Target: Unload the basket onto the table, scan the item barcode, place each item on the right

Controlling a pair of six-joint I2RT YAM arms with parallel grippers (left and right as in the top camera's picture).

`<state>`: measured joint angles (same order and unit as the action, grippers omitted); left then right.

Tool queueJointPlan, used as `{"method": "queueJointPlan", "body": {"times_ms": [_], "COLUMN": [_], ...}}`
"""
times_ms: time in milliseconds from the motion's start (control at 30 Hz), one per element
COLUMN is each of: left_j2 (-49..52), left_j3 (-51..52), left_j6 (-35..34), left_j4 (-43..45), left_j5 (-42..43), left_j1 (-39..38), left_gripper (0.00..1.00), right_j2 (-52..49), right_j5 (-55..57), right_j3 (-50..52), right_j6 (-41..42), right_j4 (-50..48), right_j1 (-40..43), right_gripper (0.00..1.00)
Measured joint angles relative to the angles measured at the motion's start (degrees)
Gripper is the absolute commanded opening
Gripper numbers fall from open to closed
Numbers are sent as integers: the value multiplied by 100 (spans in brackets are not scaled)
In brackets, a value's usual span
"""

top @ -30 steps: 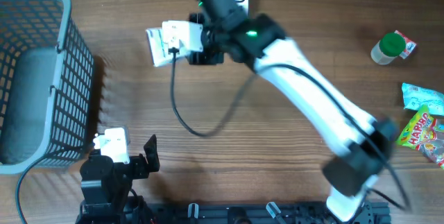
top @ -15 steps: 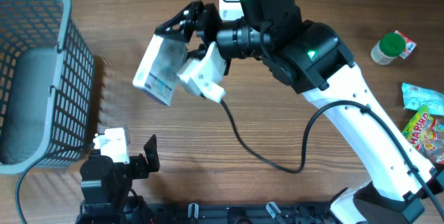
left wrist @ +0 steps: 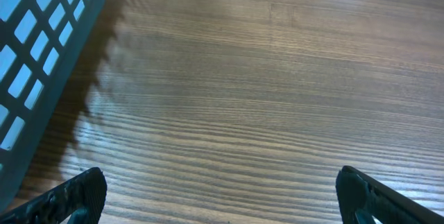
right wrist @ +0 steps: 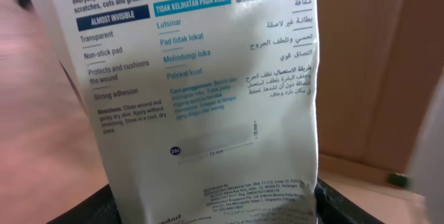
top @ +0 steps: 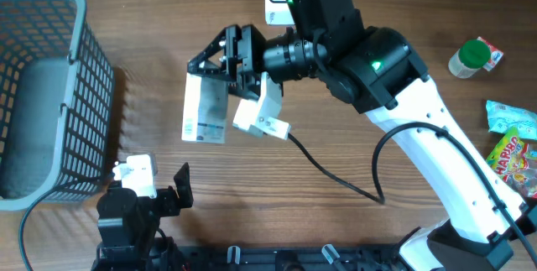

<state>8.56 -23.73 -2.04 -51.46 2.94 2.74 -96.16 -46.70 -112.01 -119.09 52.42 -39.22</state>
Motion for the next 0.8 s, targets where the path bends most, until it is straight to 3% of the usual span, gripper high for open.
{"method": "queueJointPlan", "body": {"times_ms": [167,567,800], "left_j2": [0,0,0], "left_j3": [0,0,0], "left_j6": [-2,0,0], "left_j4": [0,0,0], "left_j5": [0,0,0], "left_j1": [0,0,0], "left_gripper": [100,100,100], "right_j2": [-20,-1445,-1867], "right_j5": [162,601,743], "right_j3": [0,11,24], "right_j6": [789,6218,9617], "right_j4": [461,422,-802], "right_j1": [0,0,136], "right_gripper": [58,58,73]}}
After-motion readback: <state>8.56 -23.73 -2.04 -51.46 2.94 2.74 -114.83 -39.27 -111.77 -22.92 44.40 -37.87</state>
